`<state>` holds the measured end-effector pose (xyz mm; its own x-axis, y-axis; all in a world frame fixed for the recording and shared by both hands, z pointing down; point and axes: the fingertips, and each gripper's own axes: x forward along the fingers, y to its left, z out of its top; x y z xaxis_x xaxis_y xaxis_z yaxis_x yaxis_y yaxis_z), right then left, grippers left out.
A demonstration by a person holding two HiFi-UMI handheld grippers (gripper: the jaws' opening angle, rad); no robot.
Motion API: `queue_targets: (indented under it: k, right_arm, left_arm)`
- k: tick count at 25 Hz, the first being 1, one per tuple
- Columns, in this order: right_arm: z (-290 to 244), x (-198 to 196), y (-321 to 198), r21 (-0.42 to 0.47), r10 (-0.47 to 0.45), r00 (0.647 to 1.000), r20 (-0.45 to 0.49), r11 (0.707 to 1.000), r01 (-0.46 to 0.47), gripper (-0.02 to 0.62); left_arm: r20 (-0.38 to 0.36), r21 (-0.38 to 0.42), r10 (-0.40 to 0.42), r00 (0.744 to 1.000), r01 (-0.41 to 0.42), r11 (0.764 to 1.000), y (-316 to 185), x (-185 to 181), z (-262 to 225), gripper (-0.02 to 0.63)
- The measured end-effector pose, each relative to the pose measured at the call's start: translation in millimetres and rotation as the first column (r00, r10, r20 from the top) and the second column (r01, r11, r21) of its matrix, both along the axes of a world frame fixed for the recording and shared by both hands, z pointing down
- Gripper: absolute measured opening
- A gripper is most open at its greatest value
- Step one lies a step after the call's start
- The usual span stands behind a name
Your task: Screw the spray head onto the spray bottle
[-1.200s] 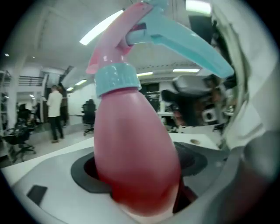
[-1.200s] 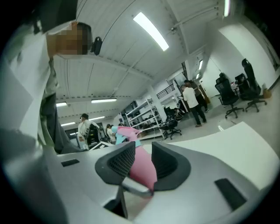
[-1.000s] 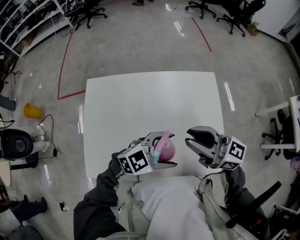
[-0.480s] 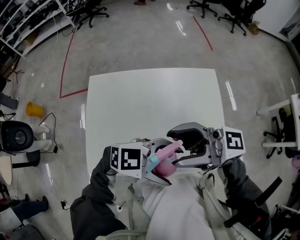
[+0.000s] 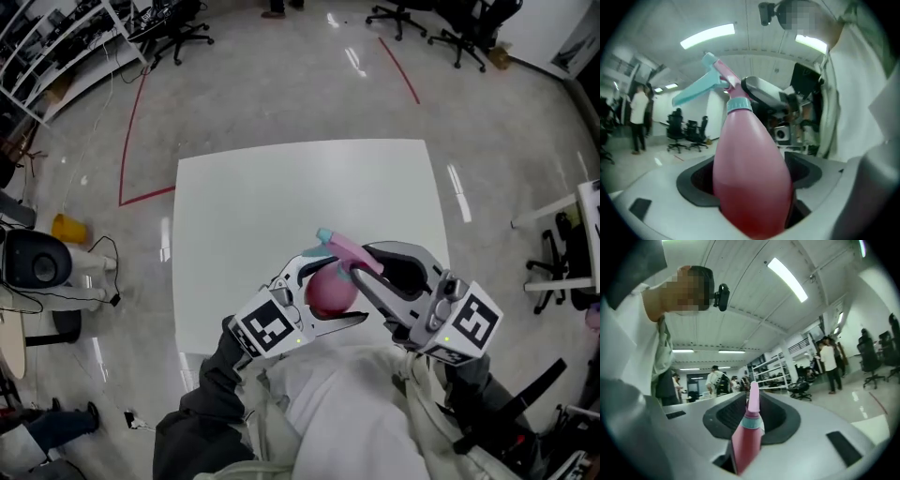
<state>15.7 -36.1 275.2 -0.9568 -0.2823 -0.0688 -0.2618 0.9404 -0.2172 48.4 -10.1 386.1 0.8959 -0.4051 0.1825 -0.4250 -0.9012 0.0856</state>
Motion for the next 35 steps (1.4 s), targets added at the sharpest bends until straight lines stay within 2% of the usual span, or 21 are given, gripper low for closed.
queue_targets:
  k: [1,2,4,5,7,9,11,14,16,17,18,20,22,24,26,28,32,35]
  right_arm:
    - [4,1,-7,-0.008,0.092,0.995,-0.033,0.996,-0.092,0.078]
    - [8,3,-13,-0.013,0.178,0.981,-0.071,0.984,-0.180,0.078]
    - [15,4,-15,0.011,0.288,0.949,-0.125,0.957,-0.289,0.078]
    - [16,4,-13,0.032,0.303,0.944,-0.132,0.953,-0.301,0.078]
    - [14,6,-8,0.063,0.290,0.949,-0.123,0.957,-0.284,0.078]
    - [11,8,-4,0.058,0.270,0.957,-0.108,0.963,-0.265,0.078]
    - [7,5,3,0.038,0.227,0.970,-0.087,0.974,-0.224,0.078]
    - [-7,-17,33,0.041,0.031,0.999,-0.011,0.999,-0.031,0.078]
    - [-18,-20,55,0.077,-0.094,0.995,0.046,0.993,0.090,0.078]
    - [-24,-16,62,0.109,-0.127,0.989,0.070,0.987,0.119,0.078]
    - [-29,-9,65,0.139,-0.145,0.986,0.084,0.981,0.133,0.078]
    - [-28,4,60,0.188,-0.147,0.988,0.057,0.973,0.134,0.085]
    - [-17,11,46,0.209,-0.138,0.990,-0.006,0.968,0.136,0.150]
    - [-8,11,37,0.187,-0.177,0.984,-0.035,0.966,0.180,0.237]
    - [-5,6,37,0.154,-0.247,0.969,-0.020,0.957,0.247,0.275]
    - [-9,0,38,0.140,-0.290,0.957,0.009,0.948,0.286,0.279]
    - [-12,-7,32,0.126,-0.280,0.960,0.025,0.953,0.275,0.279]
    - [-8,-9,32,0.106,-0.295,0.956,0.002,0.950,0.293,0.313]
  left_arm:
    - [0.046,0.036,-0.094,0.994,0.093,0.995,-10,-2,6,0.445]
    - [0.095,0.072,-0.189,0.977,0.183,0.981,-19,-5,13,0.445]
    - [0.168,0.139,-0.364,0.916,0.344,0.929,-31,-11,25,0.445]
    - [0.183,0.167,-0.430,0.884,0.403,0.900,-35,-13,27,0.445]
    - [0.187,0.197,-0.507,0.842,0.473,0.859,-38,-15,27,0.445]
    - [0.187,0.204,-0.551,0.813,0.517,0.831,-39,-22,25,0.445]
    - [0.195,0.206,-0.569,0.799,0.534,0.820,-40,-33,24,0.445]
    - [0.205,0.233,-0.545,0.813,0.500,0.834,-36,-42,20,0.445]
    - [0.182,0.224,-0.511,0.840,0.471,0.853,-30,-40,17,0.445]
    - [0.158,0.218,-0.486,0.859,0.450,0.866,-26,-38,14,0.445]
    - [0.122,0.223,-0.447,0.886,0.415,0.882,-21,-36,7,0.445]
    - [0.030,0.245,-0.317,0.948,0.300,0.922,-6,-30,-12,0.445]
    - [-0.048,0.236,-0.175,0.983,0.182,0.955,10,-24,-25,0.445]
    - [-0.076,0.206,-0.070,0.995,0.085,0.975,24,-18,-27,0.445]
    - [-0.068,0.181,-0.005,0.998,0.017,0.983,34,-10,-24,0.445]
    - [-0.071,0.174,0.009,0.997,0.003,0.985,35,-3,-24,0.445]
    - [-0.078,0.154,0.005,0.997,0.007,0.988,31,-1,-30,0.445]
    - [-0.032,0.147,0.041,0.999,-0.036,0.988,36,-1,-26,0.443]
